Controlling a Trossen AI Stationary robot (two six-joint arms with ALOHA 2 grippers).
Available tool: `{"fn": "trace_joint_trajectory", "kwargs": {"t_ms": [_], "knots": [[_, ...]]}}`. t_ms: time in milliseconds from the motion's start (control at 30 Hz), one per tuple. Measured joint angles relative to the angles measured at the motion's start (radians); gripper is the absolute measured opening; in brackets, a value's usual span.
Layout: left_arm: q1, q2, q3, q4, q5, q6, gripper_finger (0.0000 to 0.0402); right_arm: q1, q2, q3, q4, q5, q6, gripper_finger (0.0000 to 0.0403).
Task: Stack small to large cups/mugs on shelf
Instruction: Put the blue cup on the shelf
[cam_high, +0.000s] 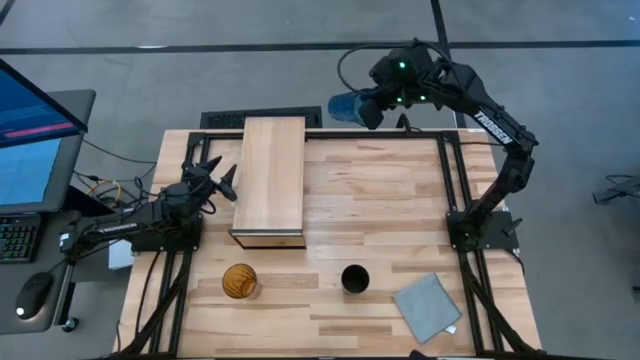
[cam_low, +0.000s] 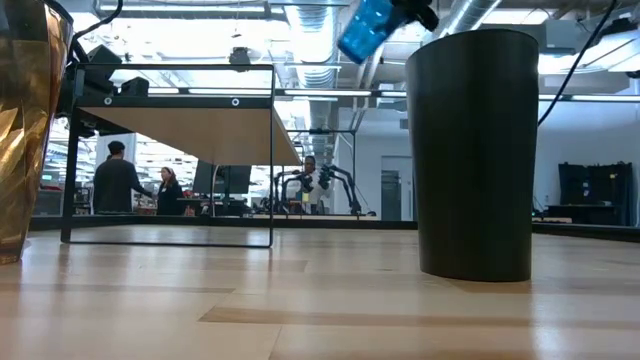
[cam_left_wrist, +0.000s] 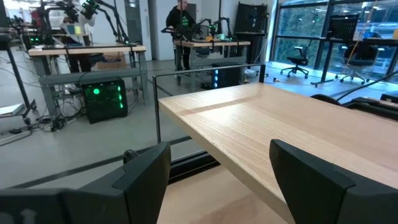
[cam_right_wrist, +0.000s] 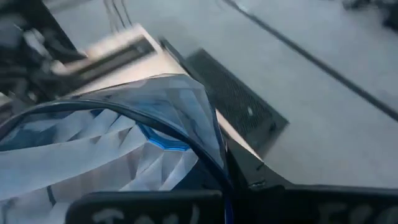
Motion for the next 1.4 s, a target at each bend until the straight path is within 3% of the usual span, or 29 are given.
{"fn": "trace_joint_trajectory", "kwargs": {"t_ms": [300,633,767,1400], "knots": [[0.0,0.0,0.0,0.0,0.0,0.0,0.0265,0.077,0.081,0.03,0.125,-0.029,-0.029,0.0013],[0.0,0.0,0.0,0.0,0.001,0.0,0.0265,0.121,0.317,0.284,0.081,-0.094,-0.077,0.0013],[0.0,0.0,0.0,0.0,0.002,0.0,0.0265,0.123,0.344,0.266,0.106,-0.154,-0.076,0.0013],[0.0,0.0,0.0,0.0,0.0,0.013,0.0265,0.129,0.491,0.28,-0.069,-0.161,-0.076,0.0013]]}}
